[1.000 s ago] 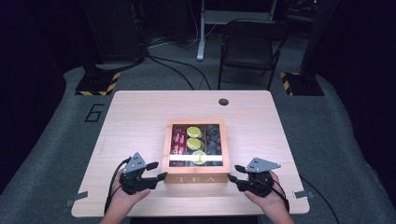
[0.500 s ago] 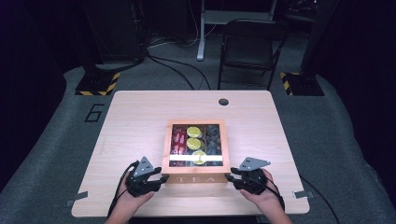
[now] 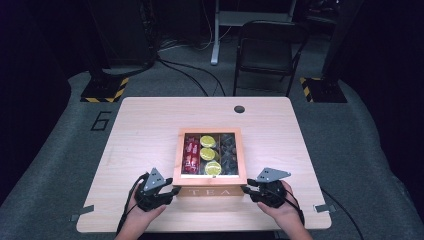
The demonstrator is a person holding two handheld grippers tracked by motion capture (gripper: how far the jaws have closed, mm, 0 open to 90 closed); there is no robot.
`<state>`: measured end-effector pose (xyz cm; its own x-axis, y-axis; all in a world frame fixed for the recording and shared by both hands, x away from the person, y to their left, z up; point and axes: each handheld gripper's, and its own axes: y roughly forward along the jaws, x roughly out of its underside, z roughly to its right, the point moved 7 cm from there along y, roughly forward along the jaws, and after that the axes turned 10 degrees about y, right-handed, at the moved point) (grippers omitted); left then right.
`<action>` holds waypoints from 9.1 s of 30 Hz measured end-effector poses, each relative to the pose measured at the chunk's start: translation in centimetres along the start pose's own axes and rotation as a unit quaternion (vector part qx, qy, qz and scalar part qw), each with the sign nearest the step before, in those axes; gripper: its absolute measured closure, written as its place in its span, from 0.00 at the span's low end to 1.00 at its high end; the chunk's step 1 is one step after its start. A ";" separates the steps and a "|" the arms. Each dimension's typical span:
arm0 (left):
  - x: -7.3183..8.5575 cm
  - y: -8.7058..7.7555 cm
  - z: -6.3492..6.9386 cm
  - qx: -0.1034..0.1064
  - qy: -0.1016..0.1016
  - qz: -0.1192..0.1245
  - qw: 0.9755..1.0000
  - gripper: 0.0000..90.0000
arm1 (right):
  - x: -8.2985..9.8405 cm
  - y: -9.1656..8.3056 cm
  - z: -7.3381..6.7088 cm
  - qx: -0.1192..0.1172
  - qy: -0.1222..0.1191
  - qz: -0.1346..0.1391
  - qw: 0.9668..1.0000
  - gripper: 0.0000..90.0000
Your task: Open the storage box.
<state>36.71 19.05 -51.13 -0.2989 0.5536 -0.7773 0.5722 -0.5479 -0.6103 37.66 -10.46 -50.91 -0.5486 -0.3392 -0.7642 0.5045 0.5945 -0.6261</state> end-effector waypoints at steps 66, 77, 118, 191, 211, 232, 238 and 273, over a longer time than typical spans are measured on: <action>-9.8 -3.7 -5.8 -0.034 -0.040 0.084 0.995 0.60 | -11.4 -4.2 1.1 0.041 -0.017 0.059 0.997 0.57; -11.5 -3.9 -7.2 -0.038 -0.048 0.089 0.994 0.60 | -13.1 -3.6 2.1 0.060 -0.026 0.068 0.996 0.60; -11.2 -2.0 -10.0 -0.068 -0.053 0.080 0.993 0.56 | -16.0 -1.9 4.2 0.073 0.004 0.095 0.993 0.67; -16.4 1.0 -15.4 -0.080 -0.086 0.105 0.988 0.68 | -18.5 3.5 8.9 0.096 0.056 0.097 0.989 0.67; -15.4 3.0 -16.0 -0.083 -0.093 0.087 0.988 0.67 | -19.0 4.5 9.6 0.108 0.072 0.100 0.987 0.70; -15.7 4.0 -17.0 -0.100 -0.108 0.087 0.985 0.70 | -18.5 5.8 10.6 0.115 0.070 0.098 0.986 0.67; -15.8 4.2 -17.1 -0.103 -0.115 0.089 0.984 0.70 | -18.3 6.6 10.8 0.128 0.071 0.093 0.985 0.67; -15.5 5.1 -17.6 -0.103 -0.126 0.073 0.984 0.71 | -17.2 8.4 11.4 0.142 0.073 0.076 0.984 0.72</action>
<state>57.73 18.75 -39.51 -0.3677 0.2907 -0.8834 0.7578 -0.4570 -0.4658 58.92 -7.89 -44.83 -0.5312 -0.1421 -0.8352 0.7429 0.3958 -0.5398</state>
